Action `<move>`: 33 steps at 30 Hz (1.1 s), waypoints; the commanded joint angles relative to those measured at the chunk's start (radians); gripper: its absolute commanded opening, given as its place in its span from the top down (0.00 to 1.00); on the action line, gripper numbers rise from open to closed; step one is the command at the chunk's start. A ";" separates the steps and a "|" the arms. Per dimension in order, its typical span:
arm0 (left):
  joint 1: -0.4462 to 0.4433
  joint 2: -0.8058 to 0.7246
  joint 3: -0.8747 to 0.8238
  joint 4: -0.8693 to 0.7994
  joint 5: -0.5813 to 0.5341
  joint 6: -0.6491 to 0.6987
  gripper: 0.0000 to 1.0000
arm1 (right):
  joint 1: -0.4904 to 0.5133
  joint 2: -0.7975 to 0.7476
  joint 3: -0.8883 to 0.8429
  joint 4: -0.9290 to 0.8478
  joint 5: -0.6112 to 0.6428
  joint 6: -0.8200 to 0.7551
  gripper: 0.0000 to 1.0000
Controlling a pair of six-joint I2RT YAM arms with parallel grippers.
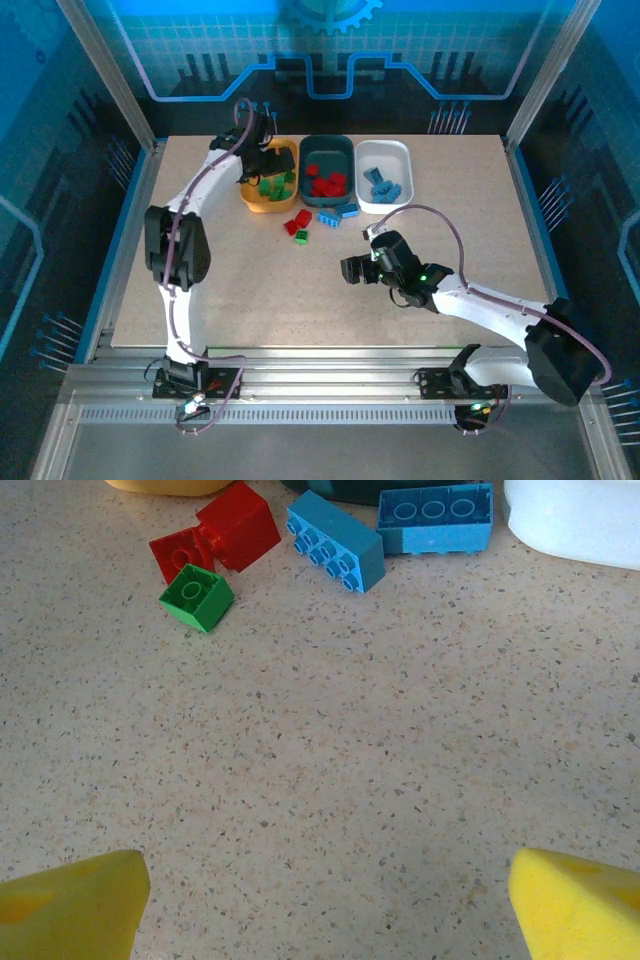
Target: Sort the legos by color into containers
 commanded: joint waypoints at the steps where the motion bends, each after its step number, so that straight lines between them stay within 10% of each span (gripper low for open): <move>1: -0.091 -0.217 -0.208 0.058 0.013 -0.003 0.03 | 0.010 -0.019 0.009 -0.010 0.022 -0.010 0.06; 10: -0.229 -0.290 -0.632 0.249 0.017 -0.058 0.05 | 0.007 -0.035 -0.001 -0.012 0.048 0.003 0.06; 33: -0.230 -0.006 -0.481 0.281 -0.036 -0.045 0.55 | 0.005 -0.076 -0.011 -0.021 0.053 0.007 0.07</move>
